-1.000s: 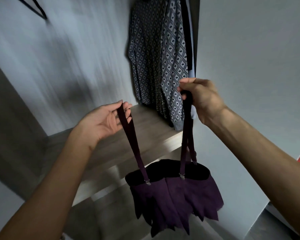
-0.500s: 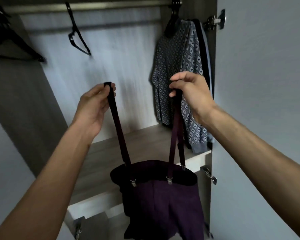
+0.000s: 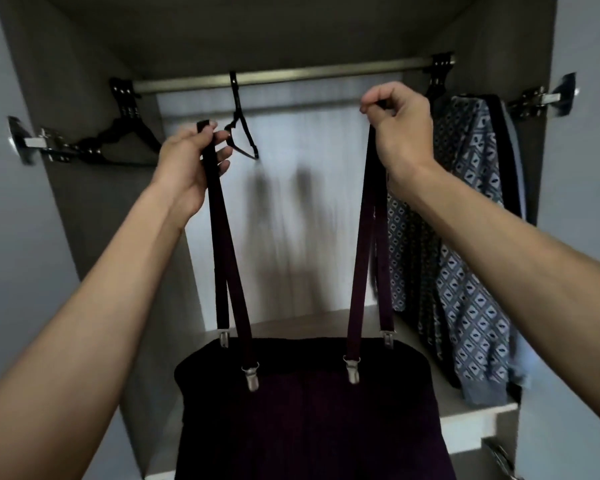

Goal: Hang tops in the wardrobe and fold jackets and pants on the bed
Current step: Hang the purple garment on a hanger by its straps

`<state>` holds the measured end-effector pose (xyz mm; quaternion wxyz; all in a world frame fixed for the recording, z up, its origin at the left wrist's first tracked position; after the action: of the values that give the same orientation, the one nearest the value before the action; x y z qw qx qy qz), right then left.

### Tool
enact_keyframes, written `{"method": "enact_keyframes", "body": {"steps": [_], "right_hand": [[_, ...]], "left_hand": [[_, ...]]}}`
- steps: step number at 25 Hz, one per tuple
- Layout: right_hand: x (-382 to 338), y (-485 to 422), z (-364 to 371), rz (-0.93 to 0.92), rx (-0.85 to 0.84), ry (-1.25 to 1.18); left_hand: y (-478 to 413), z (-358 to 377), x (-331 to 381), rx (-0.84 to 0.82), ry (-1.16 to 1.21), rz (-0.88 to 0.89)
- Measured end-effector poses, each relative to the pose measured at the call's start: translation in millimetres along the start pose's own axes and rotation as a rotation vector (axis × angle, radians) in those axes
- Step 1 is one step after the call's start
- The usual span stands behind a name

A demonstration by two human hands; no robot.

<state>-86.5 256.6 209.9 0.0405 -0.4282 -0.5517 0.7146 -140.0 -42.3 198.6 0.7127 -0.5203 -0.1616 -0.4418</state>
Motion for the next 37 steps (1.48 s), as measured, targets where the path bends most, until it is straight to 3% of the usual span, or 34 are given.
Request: {"method": "enact_keyframes", "body": {"steps": [5,9,13,16,18,20,24,27,29,34,37], "right_hand": [[94.3,-52.4,78.8,0.072,-0.028,-0.022],[126.5,-93.5,144.6,0.037,-0.06,-0.044],[197.8,-63.7,185.4,0.084,-0.15,-0.043],[321.8,52.9,211.2,0.379,-0.509,0.091],[404.1,153.9,208.9,0.665,-0.784,0.175],[452.6,222.5,194.9,0.792,-1.007,0.329],[450.8,257.9,189.6,0.65,-1.492,0.377],[440.9,251.7,192.3,0.214,-1.731,0.722],[425.0,220.5,202.8,0.016,-1.59,0.841],[334.2,115.6,237.6,0.003,-1.178,0.476],[257.0,49.3,245.2,-0.086,-0.963,0.37]], "left_hand": [[-87.5,-59.0,-75.7,0.081,0.055,-0.065],[-161.5,-95.4,-125.9,0.115,0.14,-0.076],[-169.3,-121.5,-212.1,0.125,0.095,-0.177],[-108.3,-144.8,-317.0,0.119,0.005,-0.379],[-45.8,-174.7,-392.9,0.152,-0.117,-0.614],[14.2,-201.5,-441.9,0.132,-0.278,-0.868],[48.9,-212.7,-450.4,-0.179,-0.687,-0.905],[68.7,-205.9,-444.9,-0.346,-0.918,-0.999],[74.8,-202.0,-432.2,-0.366,-0.998,-1.005],[-5.9,-171.9,-335.0,-0.037,-0.825,-0.713],[-61.9,-138.3,-253.4,0.025,-0.739,-0.482]]}}
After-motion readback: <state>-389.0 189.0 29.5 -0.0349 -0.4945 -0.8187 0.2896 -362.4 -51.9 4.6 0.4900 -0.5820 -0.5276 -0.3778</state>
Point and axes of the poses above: each hand's wrist, its own y-axis away from the middle knuckle, its own z-axis out of the palm, x = y × z, the point moved 7 cm from there along -y, towards the middle knuckle, and after that the axes turned 13 degrees about y, right-handed, at the moved point
